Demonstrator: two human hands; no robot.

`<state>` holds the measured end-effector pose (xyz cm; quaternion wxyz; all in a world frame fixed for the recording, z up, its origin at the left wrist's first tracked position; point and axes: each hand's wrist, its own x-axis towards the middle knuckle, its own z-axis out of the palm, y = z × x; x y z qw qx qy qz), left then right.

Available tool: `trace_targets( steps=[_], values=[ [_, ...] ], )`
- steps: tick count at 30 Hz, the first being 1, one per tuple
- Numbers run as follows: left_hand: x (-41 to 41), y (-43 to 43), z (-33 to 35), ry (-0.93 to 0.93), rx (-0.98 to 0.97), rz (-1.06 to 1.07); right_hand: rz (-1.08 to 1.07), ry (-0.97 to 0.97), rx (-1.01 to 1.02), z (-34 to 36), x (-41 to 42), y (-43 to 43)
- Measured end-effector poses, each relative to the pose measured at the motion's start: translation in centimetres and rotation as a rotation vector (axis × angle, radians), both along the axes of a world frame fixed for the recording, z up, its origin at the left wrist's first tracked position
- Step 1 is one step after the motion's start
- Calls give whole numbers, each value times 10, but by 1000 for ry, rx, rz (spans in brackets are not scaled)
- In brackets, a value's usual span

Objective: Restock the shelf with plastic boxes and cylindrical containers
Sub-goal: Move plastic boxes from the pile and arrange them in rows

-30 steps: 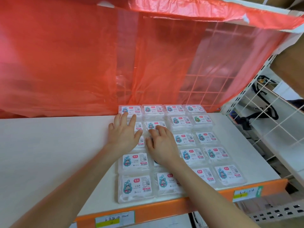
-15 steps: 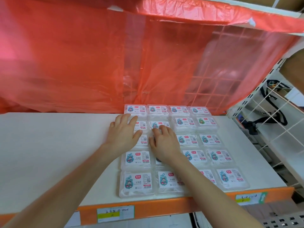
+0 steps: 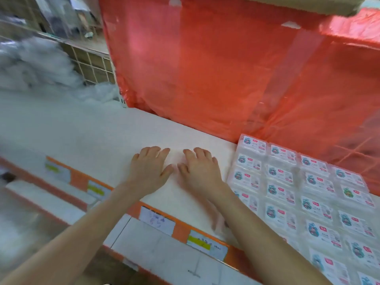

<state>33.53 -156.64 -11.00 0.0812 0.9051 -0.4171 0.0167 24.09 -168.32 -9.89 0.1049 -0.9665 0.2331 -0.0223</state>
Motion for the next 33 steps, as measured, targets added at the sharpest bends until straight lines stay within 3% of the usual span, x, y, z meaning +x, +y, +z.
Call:
trace_targets(
  steps=[8,18,33],
  values=[
    [82,146,9,1,-9,234,189,12,33,-1,101,117],
    [184,307,15,8,-22,273,246,-11,44,8,222,260],
    [274,381,-11,132,-51,329,265,8,84,-4,331,325]
  ],
)
